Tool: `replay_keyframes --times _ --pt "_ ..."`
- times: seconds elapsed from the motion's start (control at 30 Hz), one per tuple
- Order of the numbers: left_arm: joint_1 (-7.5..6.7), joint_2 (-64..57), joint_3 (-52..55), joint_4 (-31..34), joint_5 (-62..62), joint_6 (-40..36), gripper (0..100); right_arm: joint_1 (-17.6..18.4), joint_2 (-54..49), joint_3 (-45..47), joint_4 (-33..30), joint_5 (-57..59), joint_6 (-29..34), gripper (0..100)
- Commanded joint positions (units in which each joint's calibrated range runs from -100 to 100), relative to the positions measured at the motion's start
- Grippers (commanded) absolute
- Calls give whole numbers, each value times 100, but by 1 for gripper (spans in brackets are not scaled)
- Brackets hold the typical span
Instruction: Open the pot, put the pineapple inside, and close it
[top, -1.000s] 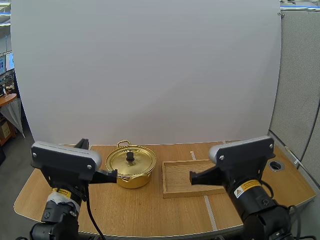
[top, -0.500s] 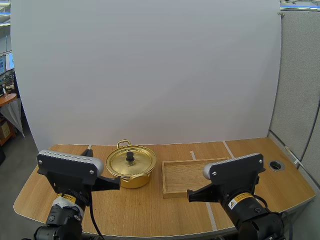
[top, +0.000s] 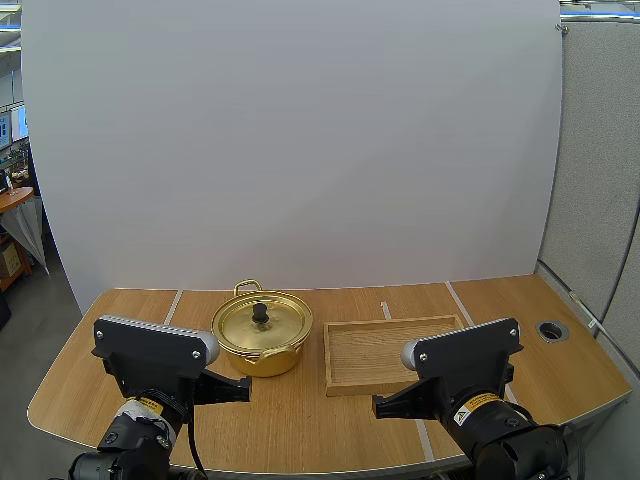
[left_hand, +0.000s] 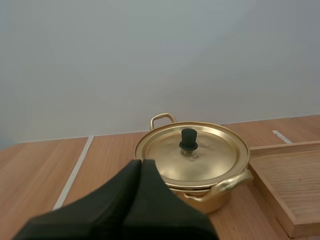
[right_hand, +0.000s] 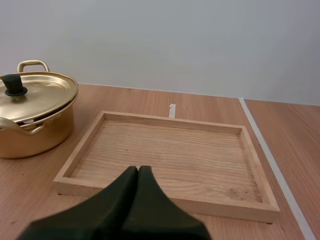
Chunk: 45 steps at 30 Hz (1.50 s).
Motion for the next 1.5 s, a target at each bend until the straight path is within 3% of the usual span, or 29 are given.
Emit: replay_keyframes --times 0.0,0.2,0.27,1.47 --pt "12 -16 12 188 262 -214 0 -75 -26 5 -5 18 5 0" --pt "12 -16 12 1442 405 -1541 0 -106 -26 5 -5 36 13 0" --pt "12 -16 12 1476 442 -1840 0 -106 -26 5 -5 36 67 0" --pt "12 -16 12 1498 502 -1809 0 -121 -26 5 -5 51 122 0"
